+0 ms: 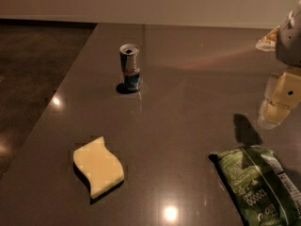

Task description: Move green jalapeno chip bag near redbull can

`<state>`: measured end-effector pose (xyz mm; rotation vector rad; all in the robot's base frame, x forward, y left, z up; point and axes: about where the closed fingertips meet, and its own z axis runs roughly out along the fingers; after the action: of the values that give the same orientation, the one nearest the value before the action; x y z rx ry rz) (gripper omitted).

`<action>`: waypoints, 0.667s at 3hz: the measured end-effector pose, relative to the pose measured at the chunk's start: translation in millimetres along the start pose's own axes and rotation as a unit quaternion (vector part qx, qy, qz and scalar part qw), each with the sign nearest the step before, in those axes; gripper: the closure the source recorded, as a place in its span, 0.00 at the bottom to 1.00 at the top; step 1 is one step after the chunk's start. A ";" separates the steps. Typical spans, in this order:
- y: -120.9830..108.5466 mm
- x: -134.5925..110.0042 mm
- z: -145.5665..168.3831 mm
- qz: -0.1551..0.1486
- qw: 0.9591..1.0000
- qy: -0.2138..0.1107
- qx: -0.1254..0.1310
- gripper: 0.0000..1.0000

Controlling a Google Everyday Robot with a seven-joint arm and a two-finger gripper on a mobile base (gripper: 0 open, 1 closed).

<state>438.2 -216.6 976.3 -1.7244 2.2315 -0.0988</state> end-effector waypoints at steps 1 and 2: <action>0.0 0.0 0.0 0.000 1.000 0.000 0.000 0.00; 4.5 4.6 0.3 0.018 1.000 0.012 -0.006 0.00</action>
Offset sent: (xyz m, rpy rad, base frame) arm -0.0139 -0.0090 -0.0113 -0.0222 0.0821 -0.0881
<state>433.0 -219.8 974.0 -1.6973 2.2828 -0.0978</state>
